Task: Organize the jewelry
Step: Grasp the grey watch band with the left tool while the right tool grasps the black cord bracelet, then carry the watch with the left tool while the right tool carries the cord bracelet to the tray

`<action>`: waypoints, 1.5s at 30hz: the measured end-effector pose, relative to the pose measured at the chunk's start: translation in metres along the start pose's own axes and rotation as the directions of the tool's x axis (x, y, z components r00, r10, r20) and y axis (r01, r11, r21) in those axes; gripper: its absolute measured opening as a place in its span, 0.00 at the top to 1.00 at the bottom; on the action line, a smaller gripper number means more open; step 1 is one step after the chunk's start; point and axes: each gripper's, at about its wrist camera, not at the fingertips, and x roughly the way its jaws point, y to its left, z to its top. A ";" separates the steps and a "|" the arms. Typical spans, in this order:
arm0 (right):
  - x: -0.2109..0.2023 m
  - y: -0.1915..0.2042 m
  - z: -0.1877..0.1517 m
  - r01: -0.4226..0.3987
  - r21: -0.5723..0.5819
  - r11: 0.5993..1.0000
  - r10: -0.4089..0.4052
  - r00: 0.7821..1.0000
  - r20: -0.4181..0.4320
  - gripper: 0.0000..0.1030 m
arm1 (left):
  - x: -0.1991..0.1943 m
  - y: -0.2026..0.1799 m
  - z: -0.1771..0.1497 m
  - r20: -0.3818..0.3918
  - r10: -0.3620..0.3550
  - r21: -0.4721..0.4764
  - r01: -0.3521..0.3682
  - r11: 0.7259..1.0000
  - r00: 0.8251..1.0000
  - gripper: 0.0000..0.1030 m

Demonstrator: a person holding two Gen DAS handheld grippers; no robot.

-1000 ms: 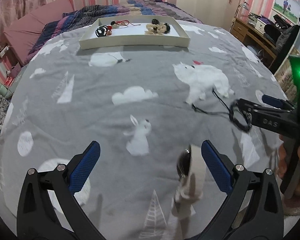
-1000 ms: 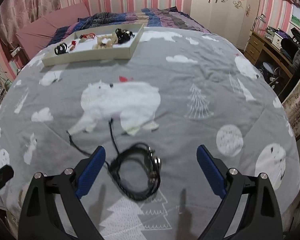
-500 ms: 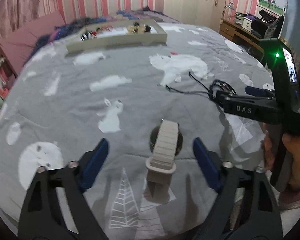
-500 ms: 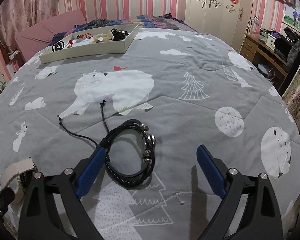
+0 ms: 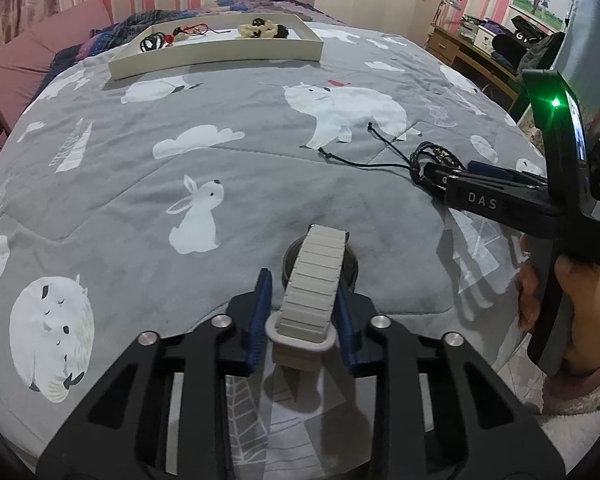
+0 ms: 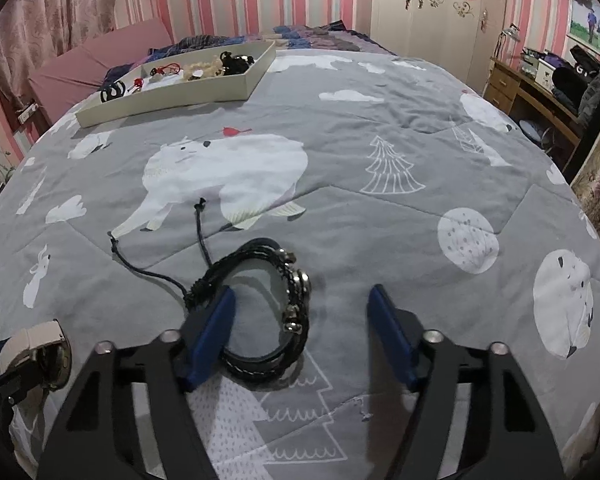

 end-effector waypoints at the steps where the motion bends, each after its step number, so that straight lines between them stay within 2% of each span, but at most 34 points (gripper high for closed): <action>1: 0.000 0.001 0.000 -0.003 -0.003 1.000 0.003 1.000 0.000 0.45 | 0.000 -0.001 0.001 0.002 0.001 0.001 -0.001 1.000 1.000 0.73; 4: -0.001 0.001 0.002 -0.019 0.007 1.000 0.019 1.000 -0.001 0.54 | -0.001 0.000 0.004 0.006 -0.006 0.001 0.006 1.000 1.000 0.73; 6: -0.001 -0.001 0.002 -0.027 0.018 0.999 0.027 1.000 -0.004 0.56 | -0.001 0.001 0.006 0.008 -0.008 0.000 0.008 1.000 1.000 0.74; 8: -0.001 -0.004 0.003 -0.033 0.028 0.999 0.033 0.999 -0.008 0.62 | -0.001 0.001 0.007 0.009 -0.006 0.002 0.006 1.000 1.000 0.74; 10: -0.001 -0.005 0.003 -0.025 0.023 0.999 0.025 1.000 -0.012 0.74 | -0.002 0.001 0.008 0.007 -0.004 0.007 0.003 1.000 1.000 0.74; 16: 0.000 0.004 0.004 0.000 -0.032 0.999 0.000 1.000 -0.001 0.86 | -0.003 0.000 0.015 0.013 0.006 0.017 -0.006 1.000 1.000 0.74; 24: 0.002 -0.002 0.012 -0.030 -0.004 1.000 0.030 0.999 -0.014 0.86 | -0.005 0.009 0.025 0.008 0.006 0.000 -0.006 1.000 1.000 0.75; 30: -0.005 0.000 0.029 -0.044 -0.003 0.999 0.044 0.999 0.017 0.86 | -0.004 0.017 0.039 0.005 0.010 -0.013 -0.010 1.000 1.000 0.76; 37: -0.013 0.008 0.059 -0.041 -0.022 0.999 0.043 0.996 0.079 0.86 | 0.003 0.035 0.065 0.023 0.040 -0.061 -0.038 0.997 0.999 0.76; 45: -0.007 0.026 0.110 -0.043 -0.051 0.998 0.050 0.991 0.126 0.86 | 0.006 0.050 0.114 0.082 0.109 -0.047 -0.105 0.993 0.991 0.76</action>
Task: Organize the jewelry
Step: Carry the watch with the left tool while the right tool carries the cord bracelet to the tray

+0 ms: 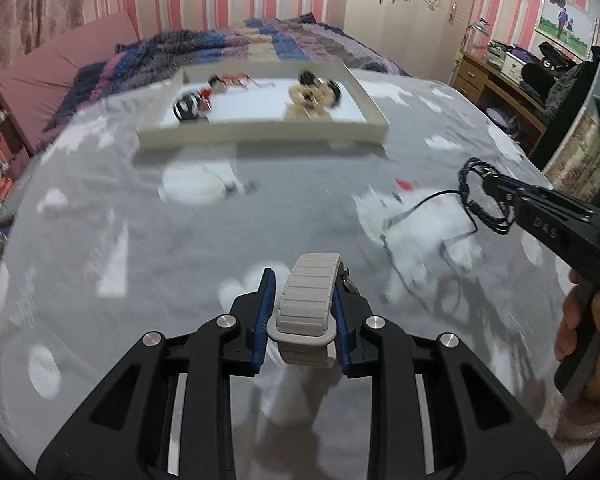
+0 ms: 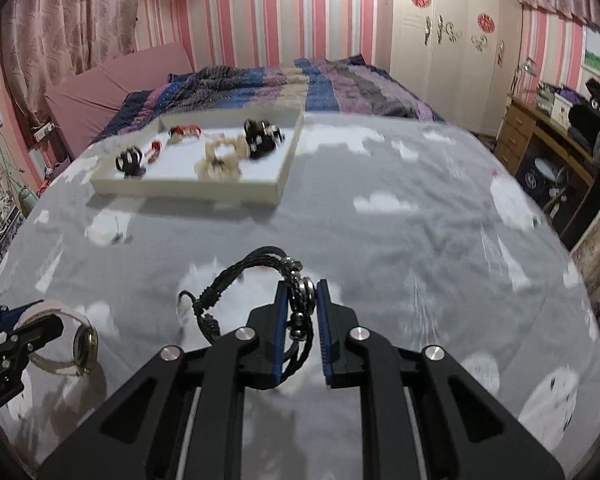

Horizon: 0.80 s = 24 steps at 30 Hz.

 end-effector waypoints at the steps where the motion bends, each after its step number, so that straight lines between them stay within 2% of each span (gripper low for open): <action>1: 0.001 0.002 0.007 0.002 -0.007 1.000 -0.002 1.000 0.011 0.86 | 0.002 0.003 0.009 0.010 0.011 0.006 -0.011 1.000 1.000 0.76; 12: 0.020 0.038 0.103 -0.009 -0.056 0.998 0.016 0.991 0.133 0.86 | 0.026 0.054 0.103 0.059 0.059 -0.030 -0.058 0.998 0.996 0.76; 19: 0.062 0.058 0.150 -0.019 -0.060 0.998 0.026 0.991 0.128 0.86 | 0.044 0.079 0.159 0.095 0.062 -0.066 -0.056 0.996 0.994 0.76; 24: 0.091 0.066 0.165 -0.024 -0.045 0.999 0.029 0.994 0.104 0.86 | 0.073 0.085 0.184 0.076 0.034 -0.075 -0.028 0.997 0.997 0.76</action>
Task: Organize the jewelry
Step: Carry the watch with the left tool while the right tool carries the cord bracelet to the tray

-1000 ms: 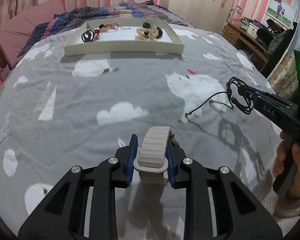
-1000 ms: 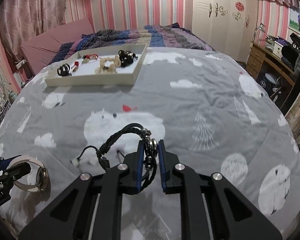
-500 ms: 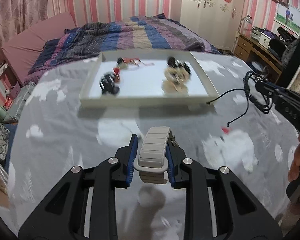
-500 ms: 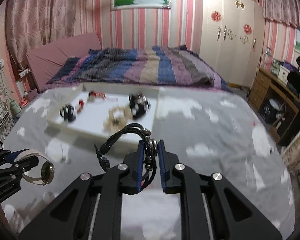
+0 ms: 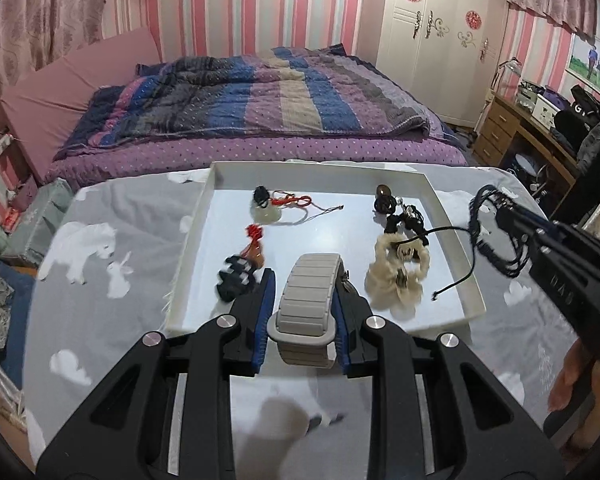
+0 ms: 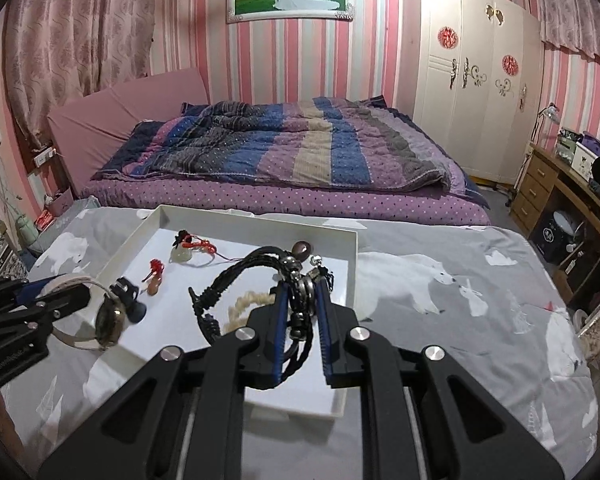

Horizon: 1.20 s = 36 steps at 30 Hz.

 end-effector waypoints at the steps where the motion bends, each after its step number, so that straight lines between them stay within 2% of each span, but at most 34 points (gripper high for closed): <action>1: 0.007 0.000 0.001 -0.001 0.009 1.000 0.001 1.000 -0.008 0.86 | 0.006 0.000 0.002 -0.007 -0.003 -0.002 0.003 1.000 1.000 0.76; 8: 0.048 0.002 -0.019 -0.004 0.038 0.999 0.008 0.996 -0.086 0.86 | 0.051 -0.008 -0.001 -0.045 0.002 0.027 -0.001 1.000 0.999 0.76; 15: 0.070 -0.002 -0.033 0.038 0.026 0.999 -0.035 0.990 -0.134 0.86 | 0.077 -0.009 -0.010 -0.060 0.033 0.050 -0.030 0.998 0.998 0.76; 36: 0.098 -0.002 -0.049 0.055 0.039 0.998 -0.047 0.980 -0.195 0.86 | 0.094 0.005 -0.016 -0.042 0.087 0.026 -0.086 0.996 0.995 0.74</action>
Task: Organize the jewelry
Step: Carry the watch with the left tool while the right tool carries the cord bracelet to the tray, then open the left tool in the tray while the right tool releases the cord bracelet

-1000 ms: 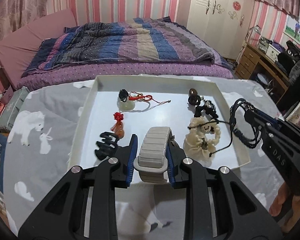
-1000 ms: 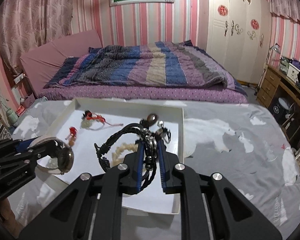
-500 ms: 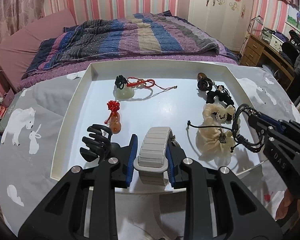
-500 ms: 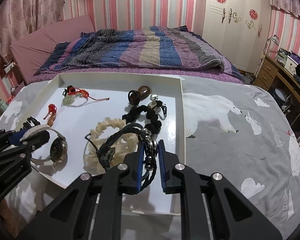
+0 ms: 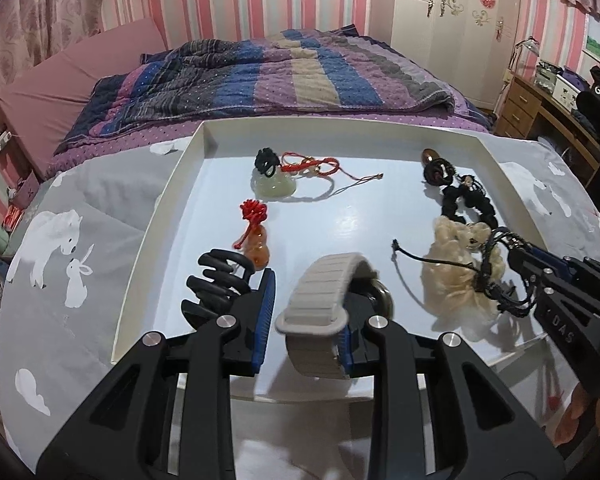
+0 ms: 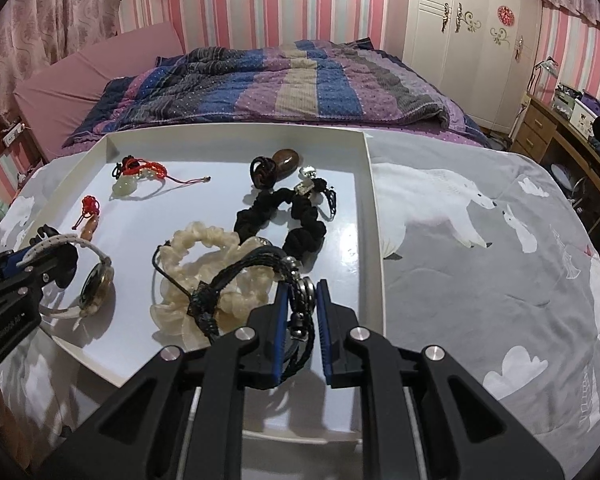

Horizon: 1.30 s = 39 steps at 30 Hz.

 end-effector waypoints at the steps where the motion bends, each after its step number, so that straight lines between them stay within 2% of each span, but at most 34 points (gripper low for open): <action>1: 0.000 0.000 0.000 -0.003 0.001 1.000 0.003 1.000 -0.001 0.86 | 0.001 0.001 0.000 -0.003 0.003 0.000 -0.003 1.000 1.000 0.74; 7: 0.005 0.001 -0.003 0.000 -0.006 1.000 0.000 1.000 -0.017 0.86 | 0.002 -0.002 -0.005 0.003 0.041 0.026 -0.041 0.999 0.999 0.75; 19: 0.013 0.000 -0.007 -0.001 0.000 1.000 0.001 0.999 -0.037 0.86 | 0.004 0.002 -0.005 0.005 0.056 0.035 -0.056 0.998 0.998 0.75; 24: 0.017 0.000 -0.004 -0.020 -0.006 1.000 0.020 0.998 -0.065 0.85 | 0.000 0.000 -0.006 -0.009 0.053 0.037 -0.053 0.998 0.999 0.63; 27: 0.017 0.004 -0.003 -0.035 -0.015 0.999 0.034 0.996 -0.083 0.85 | -0.005 0.000 -0.007 -0.014 0.070 0.036 -0.070 0.997 0.997 0.52; 29: 0.008 0.007 0.001 -0.036 -0.025 0.999 0.034 0.997 -0.071 0.67 | -0.011 0.000 -0.007 -0.009 0.075 0.037 -0.074 0.997 0.997 0.40; 30: 0.005 0.007 0.003 -0.030 -0.027 0.999 0.028 0.998 -0.063 0.49 | -0.017 0.001 -0.008 0.001 0.079 0.037 -0.079 0.996 0.997 0.37; 31: -0.002 0.007 0.006 -0.023 -0.030 0.999 0.022 0.999 -0.042 0.42 | -0.021 0.001 -0.008 0.004 0.084 0.039 -0.084 0.996 0.996 0.33; 35: -0.019 0.007 0.013 -0.021 -0.044 0.999 0.020 1.000 -0.017 0.39 | -0.033 0.003 -0.011 0.007 0.102 0.047 -0.102 0.994 0.995 0.25; 36: -0.024 0.006 0.015 -0.013 -0.048 0.999 0.012 1.000 -0.013 0.34 | -0.037 0.004 -0.012 0.010 0.104 0.045 -0.104 0.993 0.995 0.22; 38: -0.031 0.004 0.016 0.004 -0.053 0.999 -0.004 1.000 -0.002 0.30 | -0.047 0.007 -0.014 0.025 0.105 0.040 -0.106 0.994 0.994 0.09; 39: -0.034 0.003 0.016 0.008 -0.053 0.999 -0.008 1.000 -0.001 0.27 | -0.051 0.008 -0.015 0.032 0.110 0.038 -0.111 0.993 0.993 0.09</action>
